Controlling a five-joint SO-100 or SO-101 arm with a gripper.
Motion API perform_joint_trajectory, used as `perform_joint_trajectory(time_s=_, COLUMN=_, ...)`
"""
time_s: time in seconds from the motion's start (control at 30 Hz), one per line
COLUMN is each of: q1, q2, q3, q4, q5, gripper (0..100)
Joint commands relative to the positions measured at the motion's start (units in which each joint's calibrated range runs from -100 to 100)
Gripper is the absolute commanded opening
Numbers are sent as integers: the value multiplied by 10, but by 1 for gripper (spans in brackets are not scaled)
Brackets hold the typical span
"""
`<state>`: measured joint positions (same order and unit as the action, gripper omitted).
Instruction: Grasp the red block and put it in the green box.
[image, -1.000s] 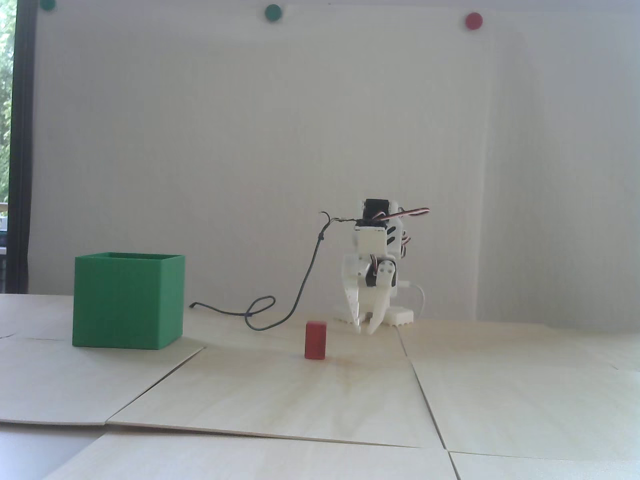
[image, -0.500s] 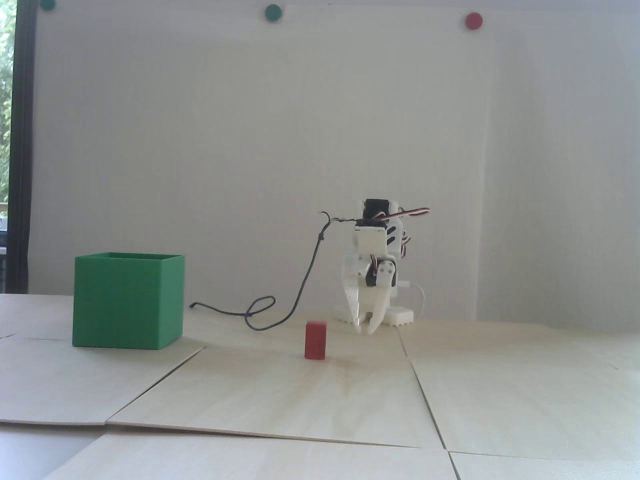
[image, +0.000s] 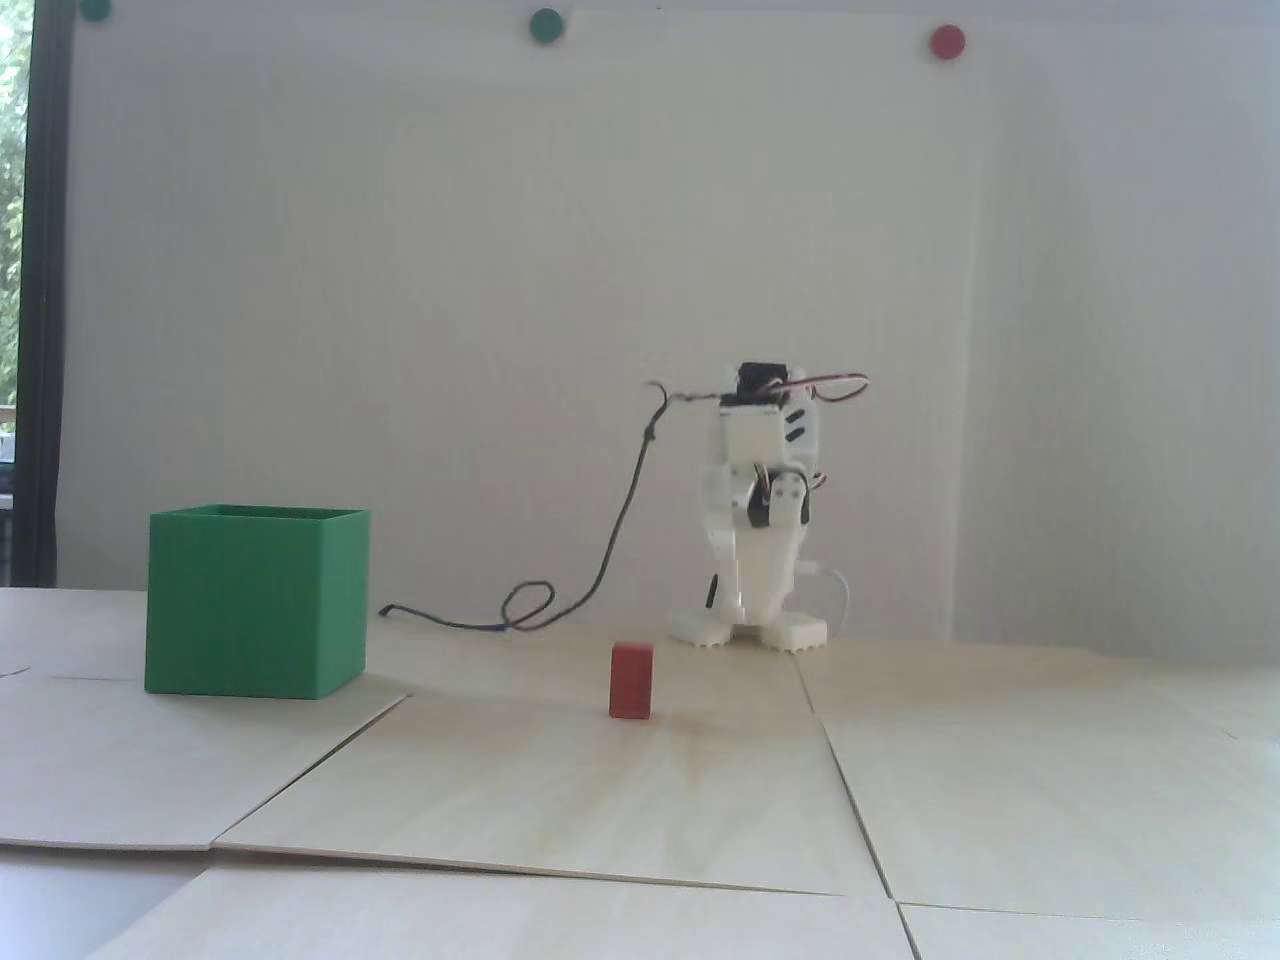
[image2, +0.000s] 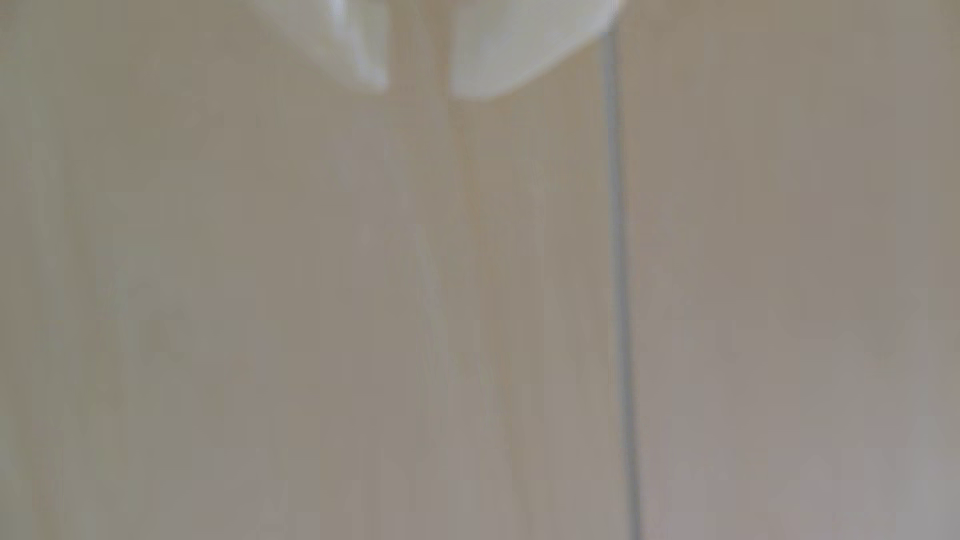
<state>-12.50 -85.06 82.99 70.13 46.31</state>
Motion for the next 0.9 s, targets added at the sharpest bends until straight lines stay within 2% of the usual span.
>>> perform_joint_trajectory(time_s=0.0, q1=-24, q2=187, q3=-312, q4=-2, q5=-20, gripper=3)
perform_joint_trajectory(time_s=0.07, q1=-12, q2=326, q3=-466, q4=4, q5=-39, gripper=3)
perform_joint_trajectory(time_s=0.27, q1=68, q2=681, q3=-800, q4=17, q5=-70, gripper=3)
perform_joint_trajectory(time_s=0.37, q1=92, q2=853, q3=-963, q4=66, q5=-72, gripper=3)
perform_joint_trajectory(time_s=0.47, q1=95, q2=1014, q3=-1140, q4=137, q5=-97, gripper=3)
perform_joint_trajectory(time_s=0.67, q1=86, q2=1226, q3=-1411, q4=226, q5=-150, gripper=3)
perform_joint_trajectory(time_s=0.87, q1=84, q2=1325, q3=-1602, q4=289, q5=-155, gripper=3)
